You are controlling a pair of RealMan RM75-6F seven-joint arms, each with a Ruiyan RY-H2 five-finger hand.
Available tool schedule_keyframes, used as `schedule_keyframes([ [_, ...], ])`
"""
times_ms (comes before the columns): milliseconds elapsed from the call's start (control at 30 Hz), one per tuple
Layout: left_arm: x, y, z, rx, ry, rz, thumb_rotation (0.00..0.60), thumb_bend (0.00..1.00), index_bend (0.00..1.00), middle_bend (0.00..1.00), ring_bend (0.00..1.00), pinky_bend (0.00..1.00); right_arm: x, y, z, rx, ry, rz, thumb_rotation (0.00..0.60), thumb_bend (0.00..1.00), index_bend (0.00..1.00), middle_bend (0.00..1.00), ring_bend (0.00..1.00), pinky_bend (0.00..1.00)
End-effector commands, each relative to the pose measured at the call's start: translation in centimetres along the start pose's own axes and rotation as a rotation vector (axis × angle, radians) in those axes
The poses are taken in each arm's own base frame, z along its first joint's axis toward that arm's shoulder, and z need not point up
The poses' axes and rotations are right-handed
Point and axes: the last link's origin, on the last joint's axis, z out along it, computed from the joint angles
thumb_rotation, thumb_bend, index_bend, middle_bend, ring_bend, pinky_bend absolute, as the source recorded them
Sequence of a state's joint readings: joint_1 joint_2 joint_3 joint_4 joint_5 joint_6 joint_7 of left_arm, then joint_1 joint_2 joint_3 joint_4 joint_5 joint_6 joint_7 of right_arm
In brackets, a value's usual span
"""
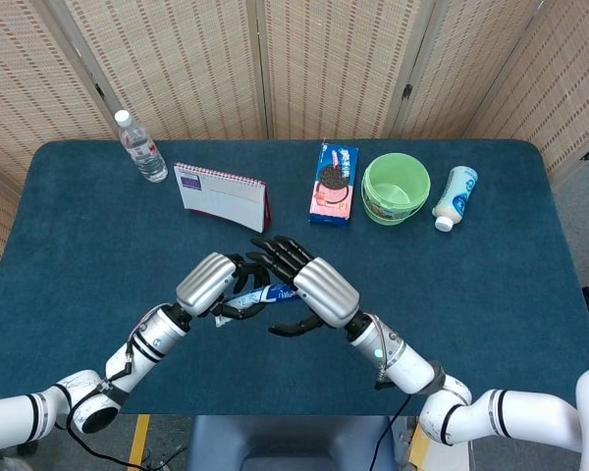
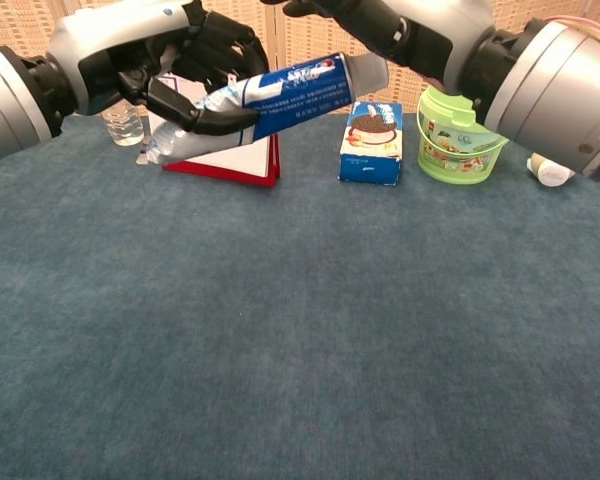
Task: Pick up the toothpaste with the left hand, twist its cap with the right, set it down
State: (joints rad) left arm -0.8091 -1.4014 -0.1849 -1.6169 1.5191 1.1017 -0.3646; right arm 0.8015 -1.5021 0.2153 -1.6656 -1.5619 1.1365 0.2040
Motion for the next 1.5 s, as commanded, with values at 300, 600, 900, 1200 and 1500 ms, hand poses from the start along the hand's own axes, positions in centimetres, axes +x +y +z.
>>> schedule_keyframes([
  [300, 0.1, -0.2, -0.1, -0.009, 0.019, -0.038, 0.600, 0.58, 0.74, 0.82, 0.74, 0.52, -0.7, 0.2, 0.2, 0.030, 0.057, 0.116, 0.000, 0.00, 0.00, 0.00, 0.00, 0.00],
  [600, 0.2, -0.2, -0.3, -0.013, 0.019, -0.049, 0.600, 0.58, 0.74, 0.82, 0.74, 0.52, -1.1, 0.1, 0.6, 0.056, 0.073, 0.198, 0.000, 0.00, 0.00, 0.00, 0.00, 0.00],
  [900, -1.0, -2.6, -1.2, 0.041, -0.077, 0.156, 0.600, 0.58, 0.73, 0.82, 0.73, 0.51, 1.2, 0.8, -0.9, 0.056, 0.101, 0.120, 0.000, 0.00, 0.00, 0.00, 0.00, 0.00],
  [1200, -3.3, -6.0, -1.3, 0.170, -0.187, 0.299, 0.600, 0.58, 0.70, 0.82, 0.68, 0.48, 4.6, 2.1, -4.0, -0.022, 0.104, -0.079, 0.000, 0.00, 0.00, 0.00, 0.00, 0.00],
  [1500, -5.2, -7.9, -1.1, 0.248, -0.230, 0.376, 0.600, 0.58, 0.65, 0.77, 0.63, 0.46, 7.1, 3.8, -7.0, -0.121, 0.110, -0.180, 0.000, 0.00, 0.00, 0.00, 0.00, 0.00],
])
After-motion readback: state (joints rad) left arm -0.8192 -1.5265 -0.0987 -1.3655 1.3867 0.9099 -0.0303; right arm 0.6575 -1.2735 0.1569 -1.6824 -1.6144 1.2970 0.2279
